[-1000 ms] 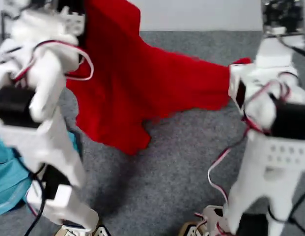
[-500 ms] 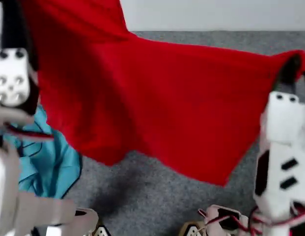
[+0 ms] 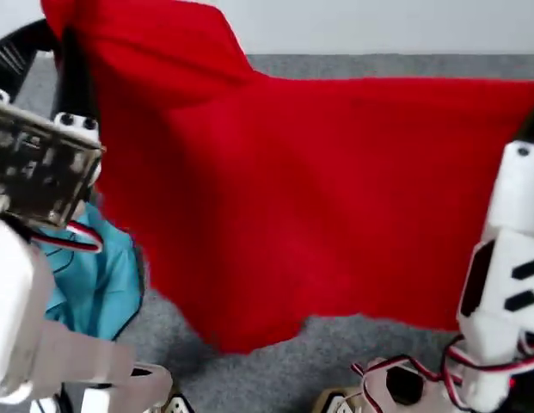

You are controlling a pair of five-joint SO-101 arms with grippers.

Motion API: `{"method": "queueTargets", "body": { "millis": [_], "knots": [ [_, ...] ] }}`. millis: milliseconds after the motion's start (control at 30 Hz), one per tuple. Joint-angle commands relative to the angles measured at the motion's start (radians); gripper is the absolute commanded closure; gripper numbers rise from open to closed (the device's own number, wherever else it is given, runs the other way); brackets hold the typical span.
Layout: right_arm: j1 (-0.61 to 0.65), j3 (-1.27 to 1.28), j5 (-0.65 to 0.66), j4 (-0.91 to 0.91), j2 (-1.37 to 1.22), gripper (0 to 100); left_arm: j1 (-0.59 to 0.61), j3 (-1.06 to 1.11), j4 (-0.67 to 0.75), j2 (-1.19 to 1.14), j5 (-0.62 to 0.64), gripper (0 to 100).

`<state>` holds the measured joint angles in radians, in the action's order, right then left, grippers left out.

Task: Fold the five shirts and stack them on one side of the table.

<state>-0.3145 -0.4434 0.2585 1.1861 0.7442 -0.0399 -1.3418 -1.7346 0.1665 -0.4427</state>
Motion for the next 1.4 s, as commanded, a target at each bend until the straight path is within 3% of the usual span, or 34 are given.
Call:
{"method": "queueTargets", "body": {
  "millis": [0,400,667,800,1067,1233,1367],
  "knots": [
    [-0.016,-0.028,0.049,-0.05,-0.021,99.0,0.003,-0.016,-0.015,-0.003,-0.014,100],
    [-0.019,-0.034,0.157,0.162,0.09,99.0,0.008,-0.062,0.232,0.08,-0.011,100],
    [-0.021,-0.021,0.256,0.314,0.176,99.0,0.009,-0.058,0.227,0.158,-0.015,100],
    [-0.016,0.115,0.265,0.323,0.139,98.9,0.009,0.024,0.16,0.127,-0.017,100],
    [0.047,0.618,0.265,0.076,-0.042,98.9,0.008,0.453,0.114,-0.052,-0.017,100],
    [0.099,0.881,0.261,-0.269,-0.194,98.9,0.018,0.71,0.308,-0.25,-0.017,100],
    [0.111,0.937,0.261,-0.526,-0.348,99.0,0.043,0.794,0.531,-0.413,-0.012,100]
  ]
}}
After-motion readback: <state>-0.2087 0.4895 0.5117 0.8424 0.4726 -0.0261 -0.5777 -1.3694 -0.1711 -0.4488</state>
